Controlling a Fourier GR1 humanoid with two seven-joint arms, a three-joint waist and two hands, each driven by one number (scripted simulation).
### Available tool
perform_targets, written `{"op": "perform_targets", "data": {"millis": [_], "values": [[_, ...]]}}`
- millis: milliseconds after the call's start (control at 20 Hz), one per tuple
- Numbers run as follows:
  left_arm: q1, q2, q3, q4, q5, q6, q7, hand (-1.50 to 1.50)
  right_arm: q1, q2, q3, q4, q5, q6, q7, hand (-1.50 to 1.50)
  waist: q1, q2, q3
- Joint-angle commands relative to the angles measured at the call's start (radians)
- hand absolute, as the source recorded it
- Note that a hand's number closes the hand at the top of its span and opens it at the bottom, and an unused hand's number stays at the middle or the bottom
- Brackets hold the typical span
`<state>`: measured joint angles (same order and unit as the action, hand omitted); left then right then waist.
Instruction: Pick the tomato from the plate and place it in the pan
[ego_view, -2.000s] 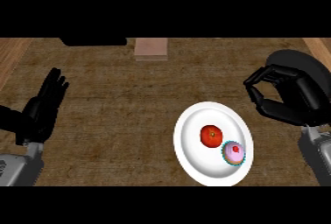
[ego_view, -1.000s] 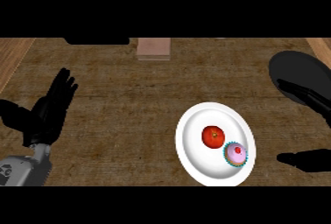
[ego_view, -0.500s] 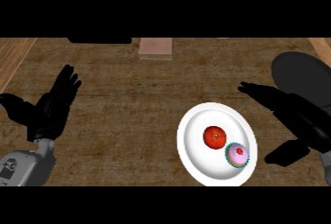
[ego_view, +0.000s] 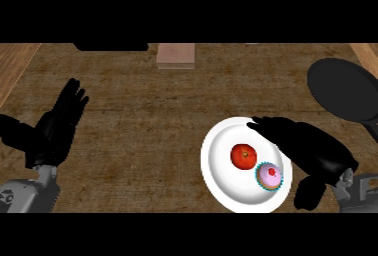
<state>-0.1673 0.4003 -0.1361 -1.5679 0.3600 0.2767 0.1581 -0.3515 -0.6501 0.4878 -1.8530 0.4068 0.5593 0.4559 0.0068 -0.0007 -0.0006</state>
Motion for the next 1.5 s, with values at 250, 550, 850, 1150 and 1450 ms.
{"op": "perform_targets", "data": {"millis": [250, 550, 850, 1150, 1450], "values": [[0.038, -0.041, 0.008, -0.019, -0.046, -0.010, -0.013, 0.00, -0.063, 0.070, 0.082, -0.021, 0.213, 0.093, 0.121, -1.50, 0.002, 0.000, 0.000], [-0.003, -0.082, 0.039, 0.042, -0.085, -0.046, -0.023, 0.00, 0.022, 0.215, 0.116, -0.096, 0.300, 0.093, 0.170, -1.50, -0.007, 0.001, 0.001], [-0.055, -0.045, 0.109, 0.007, -0.073, -0.081, 0.083, 0.00, -0.043, 0.329, 0.105, 0.036, 0.364, 0.155, 0.200, -1.50, -0.004, 0.001, 0.001], [0.006, -0.102, 0.102, 0.010, -0.112, -0.103, 0.044, 0.00, 0.024, 0.327, 0.098, 0.075, 0.469, 0.131, 0.157, -1.50, -0.006, 0.001, 0.001], [-0.011, -0.131, 0.129, 0.019, -0.135, -0.110, 0.046, 0.00, -0.013, 0.421, 0.095, 0.206, 0.534, 0.108, 0.090, -1.50, -0.004, 0.001, 0.001]]}}
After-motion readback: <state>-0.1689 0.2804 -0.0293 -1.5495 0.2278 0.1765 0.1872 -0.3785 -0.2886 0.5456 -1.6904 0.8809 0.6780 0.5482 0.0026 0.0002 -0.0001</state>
